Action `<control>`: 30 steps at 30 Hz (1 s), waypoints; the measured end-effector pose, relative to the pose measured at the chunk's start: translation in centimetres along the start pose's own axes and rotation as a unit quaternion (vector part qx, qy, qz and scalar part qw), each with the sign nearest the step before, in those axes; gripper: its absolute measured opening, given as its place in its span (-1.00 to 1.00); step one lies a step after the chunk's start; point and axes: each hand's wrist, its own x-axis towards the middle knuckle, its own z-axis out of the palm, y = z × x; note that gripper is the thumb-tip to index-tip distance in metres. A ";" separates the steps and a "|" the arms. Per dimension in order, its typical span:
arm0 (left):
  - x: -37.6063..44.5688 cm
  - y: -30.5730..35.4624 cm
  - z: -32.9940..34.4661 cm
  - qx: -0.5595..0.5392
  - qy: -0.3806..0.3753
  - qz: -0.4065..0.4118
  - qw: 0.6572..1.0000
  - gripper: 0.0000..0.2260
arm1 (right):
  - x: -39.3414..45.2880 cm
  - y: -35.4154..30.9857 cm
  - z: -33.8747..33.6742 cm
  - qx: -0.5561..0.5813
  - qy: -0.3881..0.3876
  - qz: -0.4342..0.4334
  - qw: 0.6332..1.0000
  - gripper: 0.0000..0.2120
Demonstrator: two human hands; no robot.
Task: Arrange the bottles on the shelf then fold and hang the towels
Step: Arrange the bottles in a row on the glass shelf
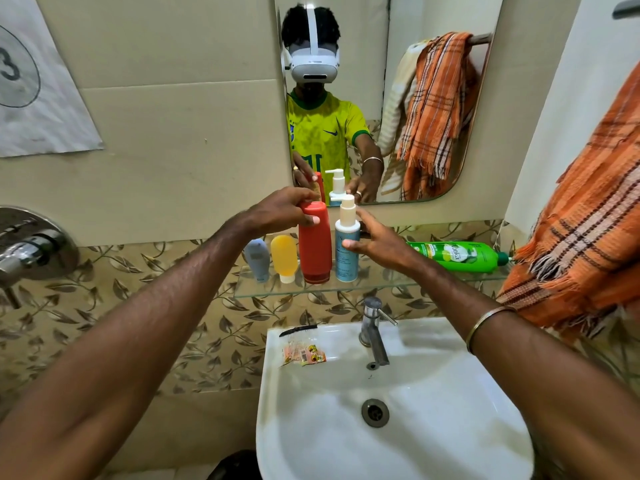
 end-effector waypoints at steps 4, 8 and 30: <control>0.0 -0.1 -0.1 -0.012 -0.001 -0.005 1.000 -0.44 | -0.4 0.3 -1.4 -0.016 0.013 0.021 1.000 0.09; 0.3 -0.1 -0.2 -0.025 0.001 0.000 1.000 -0.28 | -1.1 0.8 -3.9 -0.032 0.041 0.022 0.998 0.11; 3.6 8.2 13.1 0.212 0.120 0.224 0.943 -0.44 | -5.0 7.0 -11.6 -0.459 -0.005 0.071 0.886 -0.25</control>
